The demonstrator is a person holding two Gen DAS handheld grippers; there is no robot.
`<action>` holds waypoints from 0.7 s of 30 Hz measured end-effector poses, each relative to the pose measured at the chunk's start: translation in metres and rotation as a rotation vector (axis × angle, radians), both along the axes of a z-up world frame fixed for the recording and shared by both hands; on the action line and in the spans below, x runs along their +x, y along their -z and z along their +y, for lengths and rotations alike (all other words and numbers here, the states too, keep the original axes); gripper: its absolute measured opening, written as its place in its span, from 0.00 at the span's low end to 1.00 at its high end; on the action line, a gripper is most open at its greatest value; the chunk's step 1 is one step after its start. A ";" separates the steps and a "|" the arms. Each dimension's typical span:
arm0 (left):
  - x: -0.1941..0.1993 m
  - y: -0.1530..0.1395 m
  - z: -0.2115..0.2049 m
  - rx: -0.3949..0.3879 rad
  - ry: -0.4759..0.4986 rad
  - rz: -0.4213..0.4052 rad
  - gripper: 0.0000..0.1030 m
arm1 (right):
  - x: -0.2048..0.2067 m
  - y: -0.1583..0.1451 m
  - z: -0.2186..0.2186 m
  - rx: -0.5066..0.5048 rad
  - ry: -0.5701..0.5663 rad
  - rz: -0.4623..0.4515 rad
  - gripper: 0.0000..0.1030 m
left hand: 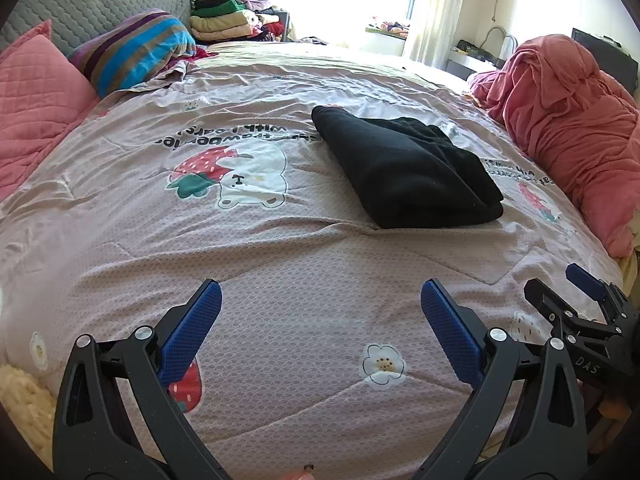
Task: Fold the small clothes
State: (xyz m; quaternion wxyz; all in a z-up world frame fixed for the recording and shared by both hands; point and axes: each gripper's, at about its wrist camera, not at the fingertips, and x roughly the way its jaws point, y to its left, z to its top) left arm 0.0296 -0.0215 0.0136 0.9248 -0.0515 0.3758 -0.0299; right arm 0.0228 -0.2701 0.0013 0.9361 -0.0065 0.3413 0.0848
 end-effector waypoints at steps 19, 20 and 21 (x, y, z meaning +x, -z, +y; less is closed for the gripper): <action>0.000 0.002 0.000 0.005 -0.004 0.003 0.91 | 0.000 0.001 0.001 -0.002 0.003 -0.001 0.96; 0.000 0.002 0.000 0.005 -0.005 0.003 0.91 | 0.000 0.000 0.001 -0.001 0.004 -0.003 0.96; 0.000 0.002 0.000 0.005 -0.005 0.003 0.91 | 0.000 0.000 0.002 -0.001 0.002 -0.003 0.96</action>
